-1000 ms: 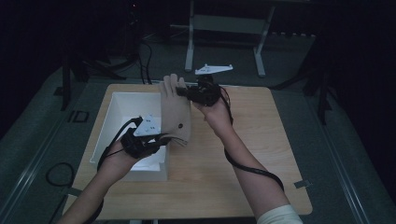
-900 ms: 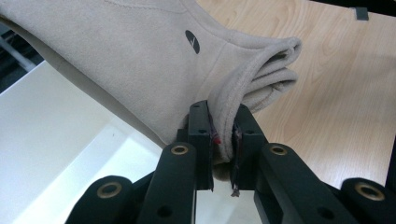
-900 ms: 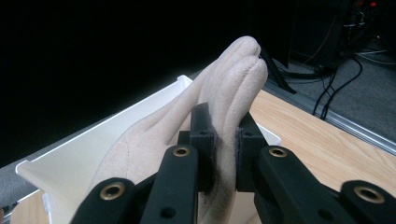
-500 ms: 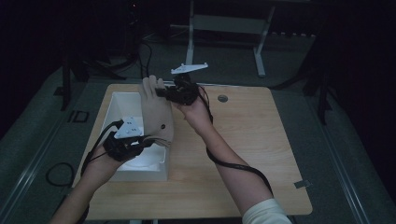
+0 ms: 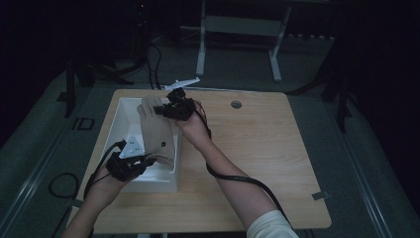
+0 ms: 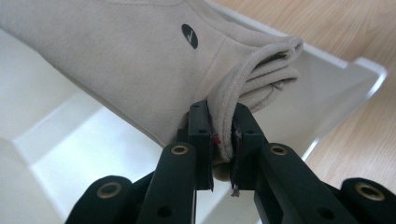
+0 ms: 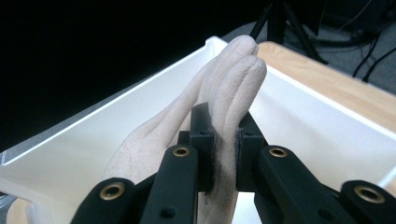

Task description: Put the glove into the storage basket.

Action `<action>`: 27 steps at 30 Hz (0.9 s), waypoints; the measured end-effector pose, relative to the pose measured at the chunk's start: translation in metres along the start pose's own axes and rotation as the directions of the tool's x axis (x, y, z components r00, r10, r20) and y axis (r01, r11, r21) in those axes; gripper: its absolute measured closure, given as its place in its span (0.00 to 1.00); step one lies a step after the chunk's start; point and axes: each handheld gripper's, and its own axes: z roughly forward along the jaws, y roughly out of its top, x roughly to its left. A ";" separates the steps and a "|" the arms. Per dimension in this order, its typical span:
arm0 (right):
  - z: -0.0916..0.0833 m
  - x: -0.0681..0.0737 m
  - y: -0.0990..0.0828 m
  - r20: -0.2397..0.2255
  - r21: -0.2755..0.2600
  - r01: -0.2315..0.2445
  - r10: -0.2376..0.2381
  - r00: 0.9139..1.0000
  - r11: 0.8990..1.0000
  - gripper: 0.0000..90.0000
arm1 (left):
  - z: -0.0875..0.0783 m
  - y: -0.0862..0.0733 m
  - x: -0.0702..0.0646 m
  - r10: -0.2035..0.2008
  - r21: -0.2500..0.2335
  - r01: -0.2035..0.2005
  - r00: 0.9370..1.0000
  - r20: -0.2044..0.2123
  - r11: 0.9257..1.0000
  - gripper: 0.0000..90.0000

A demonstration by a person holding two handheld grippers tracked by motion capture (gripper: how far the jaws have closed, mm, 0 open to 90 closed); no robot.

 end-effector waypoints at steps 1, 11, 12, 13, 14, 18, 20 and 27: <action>0.004 0.000 -0.002 -0.002 0.006 -0.003 0.003 1.000 1.000 0.91 | 0.002 -0.002 0.000 -0.006 0.007 0.007 1.000 -0.004 1.000 0.91; 0.035 -0.002 -0.014 -0.029 0.077 -0.036 0.038 0.999 0.996 0.91 | 0.011 -0.022 0.001 -0.044 0.055 0.044 0.999 -0.011 0.997 0.91; 0.037 -0.002 -0.015 -0.028 0.086 -0.034 0.036 0.999 0.996 0.91 | 0.012 -0.024 0.001 -0.049 0.058 0.050 0.999 -0.009 0.997 0.91; 0.040 -0.001 -0.016 -0.025 0.099 -0.030 0.033 0.999 0.995 0.91 | 0.013 -0.026 0.001 -0.051 0.066 0.052 0.999 -0.011 0.996 0.91; 0.043 -0.001 -0.017 -0.023 0.111 -0.022 0.024 0.999 0.994 0.91 | 0.015 -0.028 0.001 -0.059 0.068 0.059 0.998 -0.009 0.996 0.91; 0.051 0.000 -0.016 -0.023 0.160 -0.013 0.017 1.000 0.987 0.91 | 0.018 -0.033 0.003 -0.080 0.065 0.080 0.997 -0.007 0.995 0.91; 0.051 0.001 -0.015 -0.018 0.167 -0.002 0.005 1.000 0.986 0.90 | 0.020 -0.034 0.005 -0.085 0.068 0.085 0.996 -0.008 0.994 0.90; 0.052 -0.002 -0.012 -0.004 0.181 -0.019 0.020 1.000 0.983 0.58 | 0.033 -0.037 0.011 -0.161 0.115 0.163 0.987 -0.026 0.980 0.63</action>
